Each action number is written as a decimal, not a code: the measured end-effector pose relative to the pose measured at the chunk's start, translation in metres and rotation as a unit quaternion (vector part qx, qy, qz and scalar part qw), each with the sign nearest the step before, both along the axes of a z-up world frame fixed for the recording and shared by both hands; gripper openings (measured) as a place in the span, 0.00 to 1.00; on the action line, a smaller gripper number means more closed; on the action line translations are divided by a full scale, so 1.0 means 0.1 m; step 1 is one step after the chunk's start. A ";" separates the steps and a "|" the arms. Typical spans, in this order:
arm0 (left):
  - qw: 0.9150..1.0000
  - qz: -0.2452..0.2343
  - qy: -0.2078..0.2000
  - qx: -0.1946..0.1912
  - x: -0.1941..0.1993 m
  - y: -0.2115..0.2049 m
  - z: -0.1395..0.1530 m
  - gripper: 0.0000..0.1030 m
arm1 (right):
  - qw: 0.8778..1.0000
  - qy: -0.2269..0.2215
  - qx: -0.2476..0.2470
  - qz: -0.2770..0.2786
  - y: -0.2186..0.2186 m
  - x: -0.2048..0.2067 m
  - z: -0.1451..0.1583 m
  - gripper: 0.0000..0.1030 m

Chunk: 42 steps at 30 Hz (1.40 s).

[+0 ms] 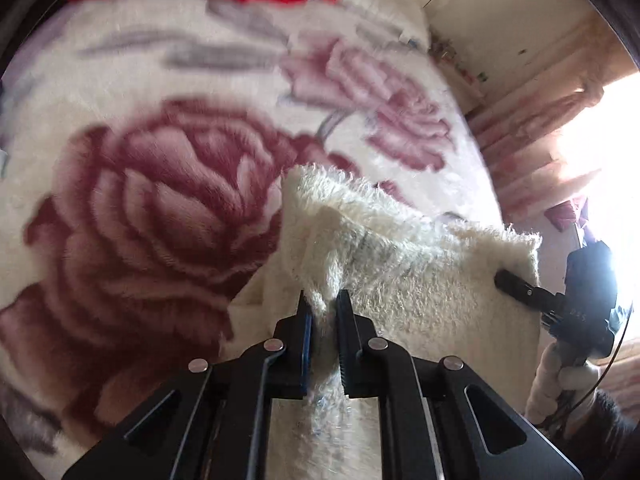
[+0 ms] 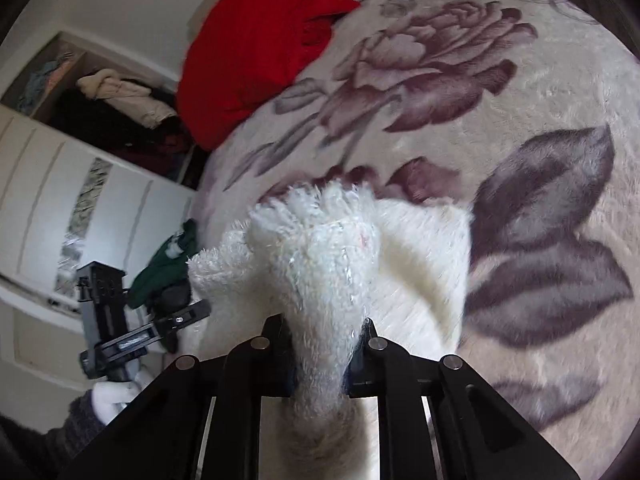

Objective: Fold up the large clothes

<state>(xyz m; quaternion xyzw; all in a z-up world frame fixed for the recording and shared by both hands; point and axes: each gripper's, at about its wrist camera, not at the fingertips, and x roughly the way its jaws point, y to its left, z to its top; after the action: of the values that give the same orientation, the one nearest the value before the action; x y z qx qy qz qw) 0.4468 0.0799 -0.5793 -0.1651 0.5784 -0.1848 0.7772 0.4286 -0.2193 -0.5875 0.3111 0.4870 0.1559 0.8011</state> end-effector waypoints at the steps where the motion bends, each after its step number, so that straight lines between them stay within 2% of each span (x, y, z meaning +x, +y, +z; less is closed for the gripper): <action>1: 1.000 0.004 0.012 -0.004 0.11 -0.02 -0.12 0.08 | 1.000 0.014 0.003 -0.010 -0.04 0.12 -0.12 0.16; 3: 0.999 0.002 0.041 -0.003 0.25 -0.08 -0.36 0.08 | 0.999 0.031 -0.008 -0.027 -0.08 0.28 -0.33 0.15; 5: 0.998 -0.005 0.057 -0.006 0.26 -0.10 -0.47 0.09 | 0.998 0.053 -0.009 -0.033 -0.13 0.40 -0.55 0.15; 8: 0.998 -0.014 0.060 -0.007 0.17 -0.10 -0.55 0.10 | 0.995 0.091 -0.023 -0.023 -0.10 0.43 -0.86 0.16; 9: 0.998 -0.008 0.062 -0.013 0.13 -0.07 -0.59 0.10 | 0.994 0.107 -0.032 -0.015 -0.07 0.42 -0.96 0.16; 12: 0.997 0.020 0.066 -0.042 0.07 0.05 -0.61 0.11 | 0.993 0.115 -0.037 -0.007 -0.03 0.44 -1.08 0.21; 15: 0.995 0.034 0.067 -0.059 0.03 0.12 -0.49 0.13 | 0.990 0.137 0.013 -0.026 -0.16 0.49 -1.06 0.35; 16: 0.995 0.036 0.071 -0.061 0.01 0.13 -0.45 0.14 | 0.989 0.142 0.018 -0.026 -0.20 0.48 -1.00 0.49; 18: 0.995 0.034 0.069 -0.065 -0.08 0.14 -0.38 0.15 | 0.990 0.138 0.030 -0.008 -0.25 0.41 -0.87 0.64; 19: 0.995 0.032 0.068 -0.064 -0.12 0.14 -0.37 0.16 | 0.990 0.137 0.024 0.004 -0.26 0.37 -0.84 0.79; 20: 0.995 0.031 0.067 -0.063 -0.16 0.14 -0.38 0.16 | 0.990 0.138 0.022 0.019 -0.27 0.33 -0.85 0.87; 22: 0.995 0.034 0.067 -0.068 -0.24 0.17 -0.42 0.17 | 0.984 0.168 0.020 0.051 -0.25 0.26 -1.05 0.89; 23: 0.994 0.041 0.071 -0.076 -0.28 0.19 -0.45 0.17 | 0.980 0.185 0.027 0.062 -0.25 0.24 -1.19 0.95; 25: 0.992 0.058 0.071 -0.091 -0.31 0.25 -0.49 0.18 | 0.972 0.213 0.075 0.064 -0.26 0.24 -1.47 1.00; 27: 0.990 0.066 0.071 -0.100 -0.32 0.26 -0.49 0.18 | 0.965 0.213 0.139 0.062 -0.25 0.28 -1.62 1.00; 29: 0.991 0.067 0.067 -0.095 -0.32 0.25 -0.46 0.19 | 0.957 0.203 0.191 0.083 -0.14 0.37 -1.65 1.00; 31: 0.992 0.070 0.066 -0.078 -0.32 0.25 -0.43 0.19 | 0.955 0.194 0.187 0.124 0.09 0.43 -1.62 0.98; 33: 0.992 0.083 0.067 -0.074 -0.31 0.30 -0.39 0.19 | 0.958 0.192 0.182 0.112 0.19 0.44 -1.63 0.80; 34: 0.990 0.094 0.069 -0.078 -0.31 0.34 -0.35 0.19 | 0.959 0.189 0.190 0.087 0.16 0.41 -1.62 0.63; 35: 0.990 0.103 0.067 -0.073 -0.31 0.37 -0.31 0.19 | 0.961 0.181 0.203 0.052 0.09 0.34 -1.58 0.51; 37: 0.991 0.124 0.049 -0.020 -0.31 0.40 -0.16 0.18 | 0.961 0.165 0.219 -0.026 -0.03 0.08 -1.45 0.43; 39: 0.991 0.128 0.023 0.017 -0.33 0.43 0.01 0.17 | 0.956 0.151 0.230 -0.104 -0.07 -0.31 -1.32 0.41; 40: 0.991 0.130 0.006 0.033 -0.36 0.45 0.12 0.17 | 0.946 0.147 0.245 -0.153 -0.08 -0.56 -1.29 0.41; 42: 0.990 0.128 -0.021 0.053 -0.44 0.48 0.30 0.29 | 0.908 0.138 0.281 -0.277 -0.06 -1.22 -1.27 0.41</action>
<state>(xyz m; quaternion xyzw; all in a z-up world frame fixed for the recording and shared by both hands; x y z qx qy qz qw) 0.4027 0.1281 -0.5492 -0.1925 0.5451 -0.0562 0.8140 0.3064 -0.2250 -0.7146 0.6640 0.4232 0.0134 0.6163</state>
